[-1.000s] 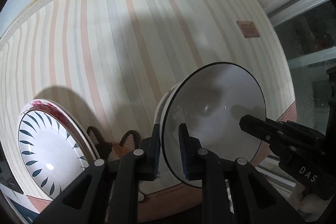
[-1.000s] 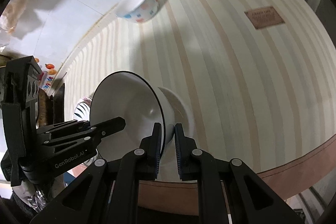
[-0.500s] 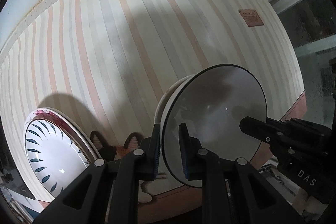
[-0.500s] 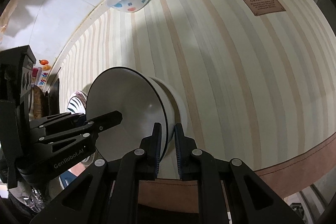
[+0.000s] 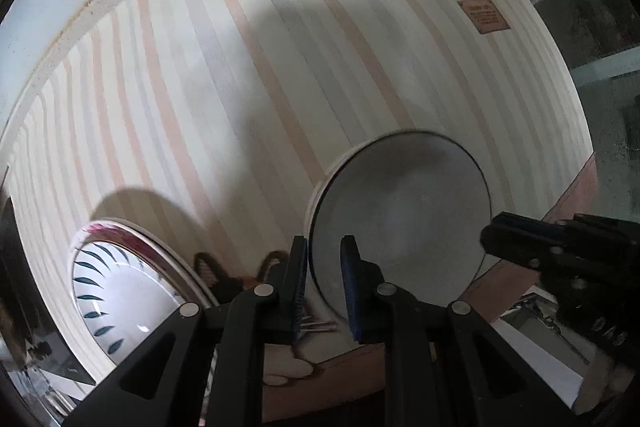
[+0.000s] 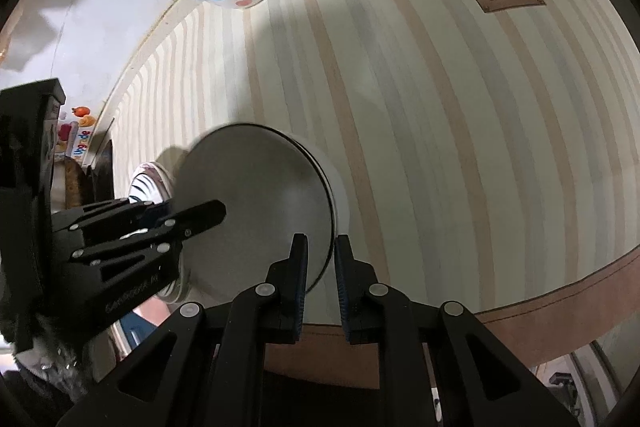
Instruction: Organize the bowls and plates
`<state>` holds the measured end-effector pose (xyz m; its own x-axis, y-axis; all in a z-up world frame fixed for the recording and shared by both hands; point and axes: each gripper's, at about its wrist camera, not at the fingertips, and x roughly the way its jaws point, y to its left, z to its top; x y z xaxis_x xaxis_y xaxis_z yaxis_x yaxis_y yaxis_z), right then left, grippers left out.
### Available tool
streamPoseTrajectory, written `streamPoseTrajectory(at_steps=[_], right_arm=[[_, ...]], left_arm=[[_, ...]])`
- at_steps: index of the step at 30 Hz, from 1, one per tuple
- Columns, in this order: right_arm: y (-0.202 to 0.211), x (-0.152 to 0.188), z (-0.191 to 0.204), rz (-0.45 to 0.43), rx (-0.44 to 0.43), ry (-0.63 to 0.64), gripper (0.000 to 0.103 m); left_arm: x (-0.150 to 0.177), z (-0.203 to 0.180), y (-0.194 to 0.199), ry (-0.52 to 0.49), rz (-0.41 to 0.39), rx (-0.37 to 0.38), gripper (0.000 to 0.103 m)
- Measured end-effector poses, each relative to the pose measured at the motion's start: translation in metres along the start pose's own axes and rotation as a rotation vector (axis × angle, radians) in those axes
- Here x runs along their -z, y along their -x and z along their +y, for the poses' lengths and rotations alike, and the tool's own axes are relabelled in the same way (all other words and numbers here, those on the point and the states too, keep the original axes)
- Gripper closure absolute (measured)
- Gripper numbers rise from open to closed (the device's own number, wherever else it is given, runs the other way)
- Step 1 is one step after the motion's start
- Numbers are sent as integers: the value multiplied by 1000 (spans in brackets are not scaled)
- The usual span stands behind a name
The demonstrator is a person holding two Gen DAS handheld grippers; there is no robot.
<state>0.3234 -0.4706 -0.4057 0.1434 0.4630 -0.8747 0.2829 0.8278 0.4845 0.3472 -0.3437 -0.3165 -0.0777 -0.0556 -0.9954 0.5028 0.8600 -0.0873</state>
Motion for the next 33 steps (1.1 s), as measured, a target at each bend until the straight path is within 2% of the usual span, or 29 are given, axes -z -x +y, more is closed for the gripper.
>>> streamPoseTrajectory(at_steps=[4,7,9,10,11,12,16,18,22,25,27,28,33], right_arm=[[20,-10,2,-19,-19,3,86],[45,-32,6,-86,-32,8,84],[58,-54,12,-138,-51,18,73],[62,-70,15,-164,-56,22,61],[64,-85,19,-186,-57,20,55],[64,-106,23,-216,-69,20,55],[42,-173,39,-248,-104,15,55],[21,-209,49,-233,-104,26,55],[-15,-252,62,-196,-60,53,55],[-41,-273,67,-157,-21,72,58],[-54,-280,70,-133,-8,87,79],[-57,-281,70,-130,6,88,87],[-59,-281,71,-144,23,109,89]], left_arm=[[-6,14,23,17,-45,28,88],[-24,35,44,72,-105,52,86],[-45,56,54,132,-152,69,81],[-58,68,57,169,-173,74,80],[-69,80,58,201,-187,81,80],[-82,93,57,242,-201,91,80],[-132,134,45,376,-227,137,80],[-152,147,34,406,-227,141,80],[-182,160,10,445,-201,147,80],[-195,160,-6,437,-185,138,80],[-198,158,-13,432,-191,139,82],[-200,157,-16,428,-199,135,87],[-203,141,-20,397,-206,119,89]])
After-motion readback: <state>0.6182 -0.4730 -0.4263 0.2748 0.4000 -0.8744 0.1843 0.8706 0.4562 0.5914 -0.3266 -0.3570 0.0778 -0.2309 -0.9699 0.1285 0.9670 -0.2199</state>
